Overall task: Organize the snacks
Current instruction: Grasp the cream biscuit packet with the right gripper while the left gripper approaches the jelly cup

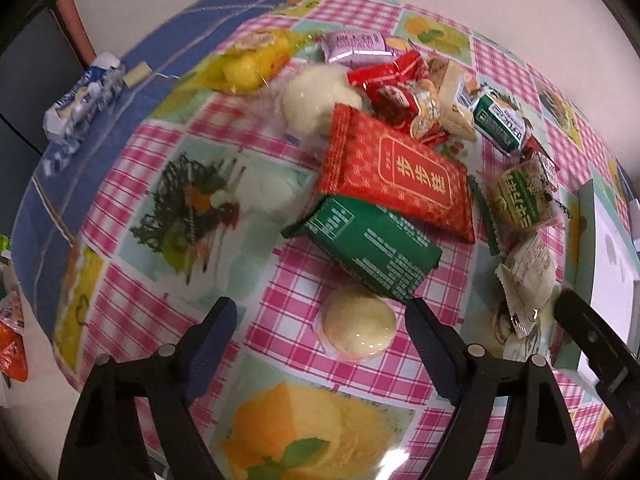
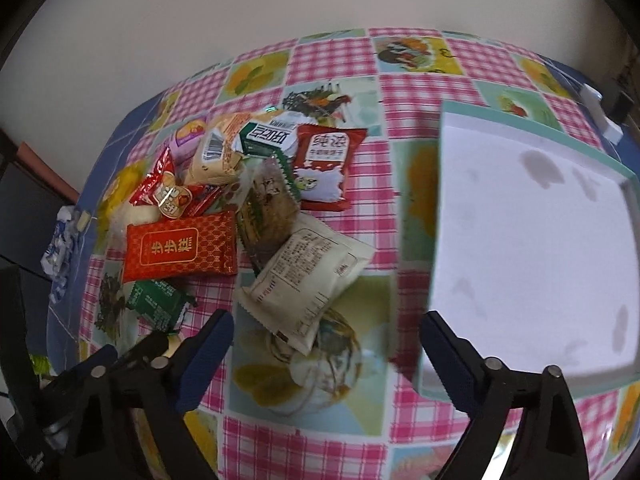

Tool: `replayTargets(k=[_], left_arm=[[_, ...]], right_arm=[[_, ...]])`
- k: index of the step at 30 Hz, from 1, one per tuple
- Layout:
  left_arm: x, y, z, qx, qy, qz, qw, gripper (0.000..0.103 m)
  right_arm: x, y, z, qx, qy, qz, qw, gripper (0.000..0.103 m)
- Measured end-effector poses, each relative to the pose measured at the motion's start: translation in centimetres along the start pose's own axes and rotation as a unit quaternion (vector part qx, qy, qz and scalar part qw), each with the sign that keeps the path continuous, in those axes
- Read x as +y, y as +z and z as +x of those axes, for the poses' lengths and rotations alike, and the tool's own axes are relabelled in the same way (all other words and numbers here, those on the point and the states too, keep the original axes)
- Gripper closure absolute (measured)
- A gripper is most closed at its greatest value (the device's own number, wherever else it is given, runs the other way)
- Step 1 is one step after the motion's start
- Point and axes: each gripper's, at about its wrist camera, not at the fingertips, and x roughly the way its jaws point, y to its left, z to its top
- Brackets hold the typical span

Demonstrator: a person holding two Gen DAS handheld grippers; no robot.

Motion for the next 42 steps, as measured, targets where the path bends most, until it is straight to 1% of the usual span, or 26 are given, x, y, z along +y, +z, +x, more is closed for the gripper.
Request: replayTargets(k=[3,8,13,15,18,22,25,26,29,31,32,34,36,39,42], left_arm=[[-0.4,0.0,0.6,0.01,-0.013,0.007,0.9998,0.029],[-1.0,0.0,1.7,0.022,-0.011,0.015,0.9996,0.041],[-1.5,0.7,2.4,0.019,-0.007,0.024,0.9995,0.041],[-1.7,0.8,2.6,0.017,-0.004,0.028,0.9995,0.041],[-2.2,1.1,2.7,0.016,-0.002,0.033,0.9993,0.041],[-3.0,1.4,3.1,0.012,0.004,0.041,0.9991,0.041],[-3.2,1.4,2.9,0.011,0.002,0.042,0.9991,0.041],[-3.3,1.5,3.0,0.01,0.002,0.042,0.9991,0.041],[-3.6,1.7,3.2,0.008,0.002,0.042,0.9991,0.041],[-3.2,1.3,3.0,0.007,0.001,0.041,0.9991,0.041],[-2.7,0.8,2.5,0.006,0.0,0.041,0.9991,0.041],[-2.2,0.5,2.3,0.004,-0.002,0.04,0.9992,0.041],[-2.0,0.3,2.2,0.002,-0.001,0.04,0.9992,0.043],[-1.6,-0.1,1.9,-0.001,0.001,0.039,0.9992,0.05],[-1.4,-0.4,1.7,-0.006,0.002,0.04,0.9992,0.062]], right_arm=[[0.5,0.4,0.9,0.007,0.005,-0.004,1.0,0.011],[0.8,1.0,2.3,0.017,0.007,0.0,1.0,0.014],[0.7,1.8,4.2,0.027,-0.007,0.009,1.0,0.014],[0.6,2.1,4.6,0.022,-0.008,0.012,1.0,0.014],[1.0,2.4,5.1,0.017,-0.031,-0.002,0.999,0.014],[2.4,2.5,6.1,0.012,-0.072,-0.038,0.997,0.014],[3.0,2.4,6.4,0.008,-0.086,-0.059,0.995,0.015],[3.0,2.4,6.4,0.007,-0.084,-0.06,0.995,0.016],[2.9,2.3,6.2,0.005,-0.084,-0.058,0.995,0.024],[2.4,1.9,5.7,0.002,-0.083,-0.056,0.995,0.034],[2.2,1.8,5.6,0.001,-0.082,-0.056,0.995,0.036],[1.9,1.6,5.3,0.0,-0.081,-0.055,0.995,0.045],[1.4,0.9,4.7,0.0,-0.08,-0.055,0.995,0.047],[1.1,0.1,4.4,0.003,-0.08,-0.059,0.995,0.047],[1.1,-0.6,4.0,0.007,-0.08,-0.064,0.995,0.047]])
